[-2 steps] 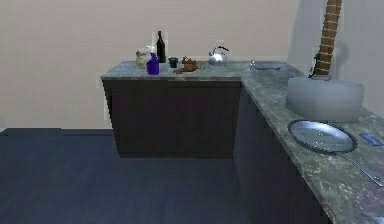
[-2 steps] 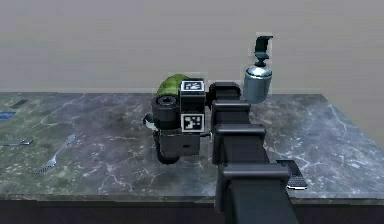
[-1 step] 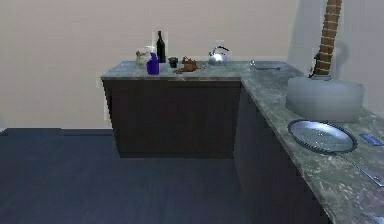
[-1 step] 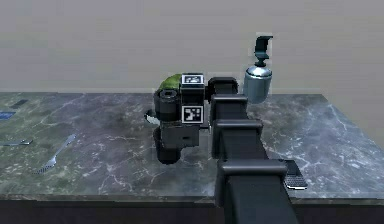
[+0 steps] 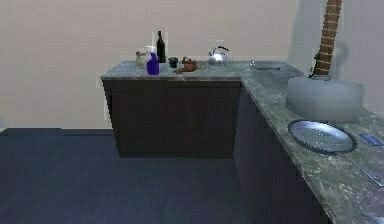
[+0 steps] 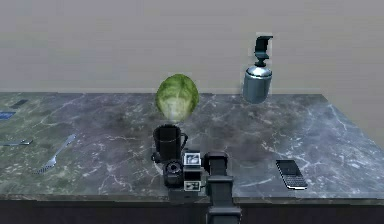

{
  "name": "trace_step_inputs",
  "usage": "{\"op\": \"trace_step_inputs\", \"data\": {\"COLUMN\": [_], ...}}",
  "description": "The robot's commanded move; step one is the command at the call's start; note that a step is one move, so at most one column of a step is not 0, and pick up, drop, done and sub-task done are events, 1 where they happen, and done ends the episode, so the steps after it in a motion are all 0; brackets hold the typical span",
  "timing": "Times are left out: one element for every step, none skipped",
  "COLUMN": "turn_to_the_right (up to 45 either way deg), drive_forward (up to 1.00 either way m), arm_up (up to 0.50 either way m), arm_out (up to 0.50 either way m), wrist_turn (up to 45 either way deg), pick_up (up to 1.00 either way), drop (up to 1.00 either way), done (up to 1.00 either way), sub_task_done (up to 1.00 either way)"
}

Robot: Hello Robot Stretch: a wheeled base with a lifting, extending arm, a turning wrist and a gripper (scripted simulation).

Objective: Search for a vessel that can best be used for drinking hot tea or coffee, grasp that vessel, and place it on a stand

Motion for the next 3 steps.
{"op": "trace_step_inputs", "data": {"turn_to_the_right": [0.0, 0.0, 0.0], "drive_forward": [0.00, 0.00, 0.00], "arm_up": [0.00, 0.10, 0.06], "arm_out": [0.00, 0.00, 0.00], "wrist_turn": [0.0, 0.0, 0.0], "pick_up": [1.00, 0.00, 0.00], "drop": [0.00, 0.00, 0.00], "done": [0.00, 0.00, 0.00], "sub_task_done": [0.00, 0.00, 0.00]}}
